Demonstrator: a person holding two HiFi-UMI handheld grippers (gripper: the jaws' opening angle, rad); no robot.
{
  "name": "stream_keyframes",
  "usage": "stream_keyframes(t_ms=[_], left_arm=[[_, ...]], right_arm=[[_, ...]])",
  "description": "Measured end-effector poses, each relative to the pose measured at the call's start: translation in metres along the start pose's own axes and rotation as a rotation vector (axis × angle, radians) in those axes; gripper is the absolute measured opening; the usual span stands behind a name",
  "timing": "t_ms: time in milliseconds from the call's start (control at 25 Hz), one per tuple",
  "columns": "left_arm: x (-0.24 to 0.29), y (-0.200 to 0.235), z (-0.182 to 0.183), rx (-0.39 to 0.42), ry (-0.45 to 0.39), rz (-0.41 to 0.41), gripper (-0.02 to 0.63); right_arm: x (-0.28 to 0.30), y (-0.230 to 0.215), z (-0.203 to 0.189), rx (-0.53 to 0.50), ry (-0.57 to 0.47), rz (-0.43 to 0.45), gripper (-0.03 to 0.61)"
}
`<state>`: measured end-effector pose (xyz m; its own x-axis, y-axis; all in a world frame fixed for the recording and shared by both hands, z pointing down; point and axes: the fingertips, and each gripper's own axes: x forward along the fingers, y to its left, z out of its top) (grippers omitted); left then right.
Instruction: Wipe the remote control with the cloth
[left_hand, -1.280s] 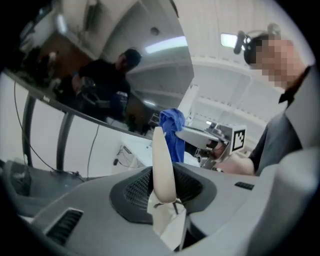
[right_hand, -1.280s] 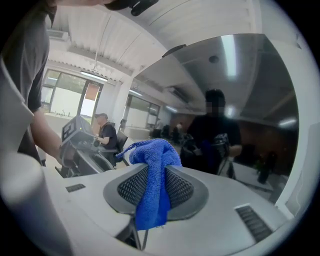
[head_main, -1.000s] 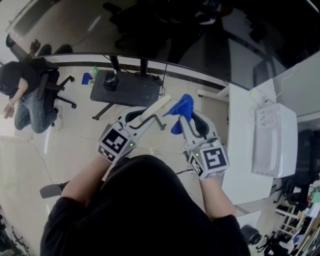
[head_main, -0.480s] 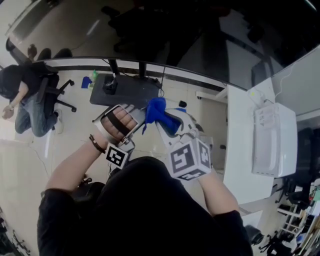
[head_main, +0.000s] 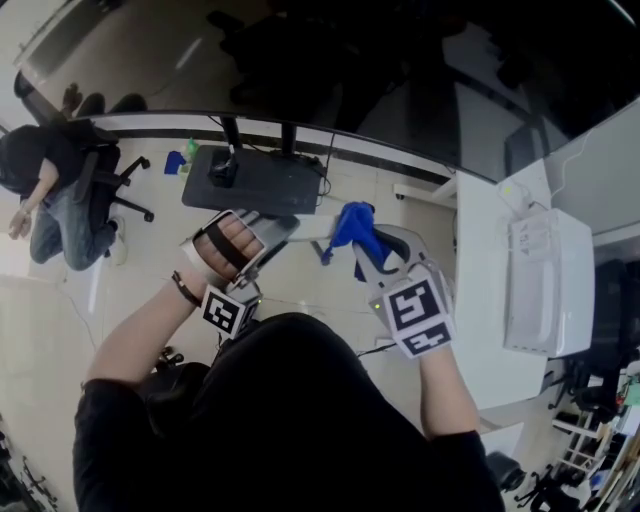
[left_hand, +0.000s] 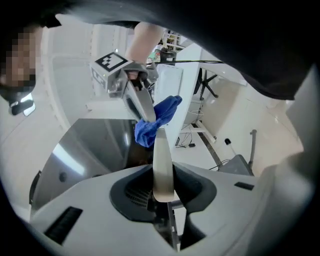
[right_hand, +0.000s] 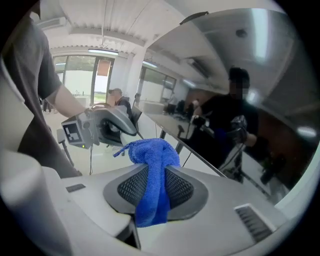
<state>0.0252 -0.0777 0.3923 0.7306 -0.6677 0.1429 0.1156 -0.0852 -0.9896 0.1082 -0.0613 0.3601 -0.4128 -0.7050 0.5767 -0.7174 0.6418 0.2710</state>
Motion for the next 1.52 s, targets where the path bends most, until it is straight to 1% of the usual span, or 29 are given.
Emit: stream_keyframes(t_ms=[40,160,200,240,280,360,400,440,480,520,600,680,760,800,840,880,920,960,1000,1080,1160,1200,1240,1280,1320,1360,1520], left_arm=[[0.002,0.002,-0.004,-0.093,0.013,-0.010,0.115],[0.010,0.008,-0.015,-0.479,0.052,-0.060,0.114],[0.012,0.009,-0.016,-0.559,0.062,-0.066,0.115],[0.013,0.011,-0.014,-0.562,0.066,-0.059,0.114],[0.014,0.013,-0.009,-0.494,0.063,-0.043,0.114],[0.014,0.011,0.009,-0.280,0.035,-0.013,0.115],[0.013,0.008,0.017,-0.188,0.019,-0.006,0.114],[0.012,0.005,0.023,-0.123,0.007,-0.003,0.115],[0.012,0.003,0.025,-0.088,0.000,-0.003,0.114],[0.011,0.002,0.026,-0.075,-0.001,-0.003,0.115],[0.010,0.002,0.023,-0.076,0.007,0.001,0.115],[0.008,0.002,0.018,-0.089,0.016,0.004,0.115],[0.007,0.003,0.012,-0.134,0.026,0.007,0.115],[0.006,0.005,0.009,-0.184,0.031,0.007,0.115],[0.005,0.007,0.005,-0.259,0.036,0.003,0.115],[0.006,0.010,0.000,-0.361,0.041,-0.005,0.115],[0.006,0.012,-0.004,-0.485,0.042,-0.016,0.115],[0.008,0.014,-0.008,-0.633,0.034,-0.031,0.115],[0.010,0.016,-0.011,-0.805,0.014,-0.050,0.115],[0.015,0.019,-0.013,-1.184,-0.058,-0.089,0.115],[0.018,0.021,-0.013,-1.544,-0.138,-0.131,0.114],[0.018,0.021,-0.012,-1.693,-0.169,-0.146,0.114],[0.018,0.020,-0.013,-1.810,-0.189,-0.151,0.114],[0.018,0.017,-0.015,-1.894,-0.198,-0.145,0.114],[0.019,0.013,-0.018,-1.952,-0.194,-0.134,0.114],[0.019,0.007,-0.021,-1.992,-0.180,-0.120,0.114],[0.018,-0.017,-0.032,-2.069,-0.086,-0.095,0.114]], right_arm=[[-0.005,-0.003,0.008,0.014,-0.055,-0.017,0.106],[-0.017,-0.001,0.035,-0.008,-0.228,-0.062,0.107],[-0.018,0.003,0.041,-0.023,-0.256,-0.070,0.106],[-0.017,0.009,0.047,-0.038,-0.265,-0.071,0.107],[-0.014,0.014,0.051,-0.055,-0.262,-0.069,0.106],[-0.008,0.022,0.057,-0.094,-0.240,-0.061,0.107],[-0.004,0.026,0.059,-0.111,-0.219,-0.055,0.106],[0.000,0.030,0.058,-0.124,-0.189,-0.043,0.106],[0.004,0.033,0.056,-0.135,-0.156,-0.027,0.106],[0.008,0.036,0.053,-0.143,-0.126,-0.014,0.107],[0.011,0.036,0.047,-0.147,-0.088,-0.010,0.106],[0.012,0.025,0.037,-0.140,-0.067,-0.042,0.106],[0.010,0.008,0.028,-0.120,-0.057,-0.091,0.107],[0.008,0.000,0.025,-0.106,-0.064,-0.115,0.107],[0.004,-0.008,0.024,-0.091,-0.086,-0.140,0.106],[-0.002,-0.015,0.027,-0.075,-0.126,-0.165,0.106],[-0.009,-0.020,0.033,-0.055,-0.185,-0.188,0.106],[-0.017,-0.025,0.041,-0.024,-0.260,-0.204,0.107],[-0.026,-0.027,0.049,0.020,-0.339,-0.211,0.107],[-0.040,-0.029,0.061,0.115,-0.470,-0.202,0.107],[-0.046,-0.028,0.062,0.170,-0.532,-0.191,0.107],[-0.045,-0.025,0.059,0.179,-0.540,-0.189,0.107],[-0.040,-0.021,0.055,0.185,-0.535,-0.185,0.107],[-0.034,-0.017,0.049,0.194,-0.520,-0.176,0.107],[-0.026,-0.012,0.041,0.210,-0.500,-0.163,0.107],[-0.018,-0.007,0.034,0.233,-0.479,-0.147,0.107],[0.012,0.008,0.005,0.356,-0.410,-0.088,0.106]])
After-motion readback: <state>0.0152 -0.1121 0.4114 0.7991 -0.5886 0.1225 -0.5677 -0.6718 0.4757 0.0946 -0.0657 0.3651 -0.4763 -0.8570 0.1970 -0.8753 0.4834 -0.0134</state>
